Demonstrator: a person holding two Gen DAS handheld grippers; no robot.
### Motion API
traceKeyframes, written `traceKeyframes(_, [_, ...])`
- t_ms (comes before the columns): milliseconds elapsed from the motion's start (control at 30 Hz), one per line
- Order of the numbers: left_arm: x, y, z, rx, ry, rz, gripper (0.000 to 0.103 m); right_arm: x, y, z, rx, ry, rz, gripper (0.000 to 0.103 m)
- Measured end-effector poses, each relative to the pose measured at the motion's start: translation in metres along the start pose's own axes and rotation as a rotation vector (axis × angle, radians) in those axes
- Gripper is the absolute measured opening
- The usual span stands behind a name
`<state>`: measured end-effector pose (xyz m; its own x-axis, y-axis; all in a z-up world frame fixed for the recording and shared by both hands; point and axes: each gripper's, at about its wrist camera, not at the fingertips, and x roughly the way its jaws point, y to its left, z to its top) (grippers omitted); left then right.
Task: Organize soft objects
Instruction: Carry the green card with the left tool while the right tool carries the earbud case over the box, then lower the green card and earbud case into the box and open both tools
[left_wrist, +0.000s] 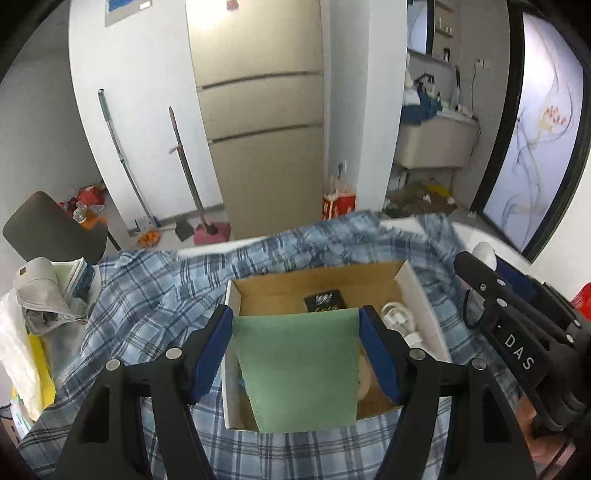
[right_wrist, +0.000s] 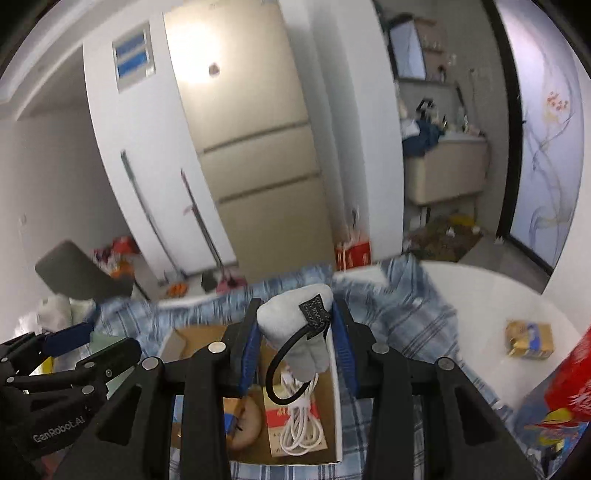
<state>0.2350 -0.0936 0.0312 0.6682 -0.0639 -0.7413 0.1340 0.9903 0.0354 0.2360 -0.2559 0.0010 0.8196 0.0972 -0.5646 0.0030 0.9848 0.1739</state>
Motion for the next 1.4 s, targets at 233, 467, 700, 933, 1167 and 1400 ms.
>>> traceKeyframes(233, [0.038,0.004,-0.014,0.034,0.015,0.033,0.072,0.034,-0.008,-0.021,0.002,0.09,-0.002,0.037])
traceKeyframes(467, [0.055,0.012,-0.02,0.01,0.072,-0.001,0.072,0.051,-0.003,-0.033,-0.024,0.141,0.007,0.037])
traceKeyframes(700, [0.064,0.015,-0.023,-0.003,0.092,-0.003,0.072,0.056,-0.001,-0.036,-0.041,0.166,0.018,0.037])
traceKeyframes(933, [0.054,0.018,-0.022,-0.016,0.028,-0.01,0.086,0.058,-0.003,-0.037,-0.018,0.183,0.047,0.037])
traceKeyframes(1167, [0.022,0.016,-0.018,-0.013,-0.143,-0.008,0.087,0.062,-0.009,-0.039,0.079,0.226,0.195,0.037])
traceKeyframes(1400, [-0.012,0.02,-0.016,-0.033,-0.314,-0.018,0.088,0.066,-0.009,-0.043,0.148,0.257,0.289,0.037])
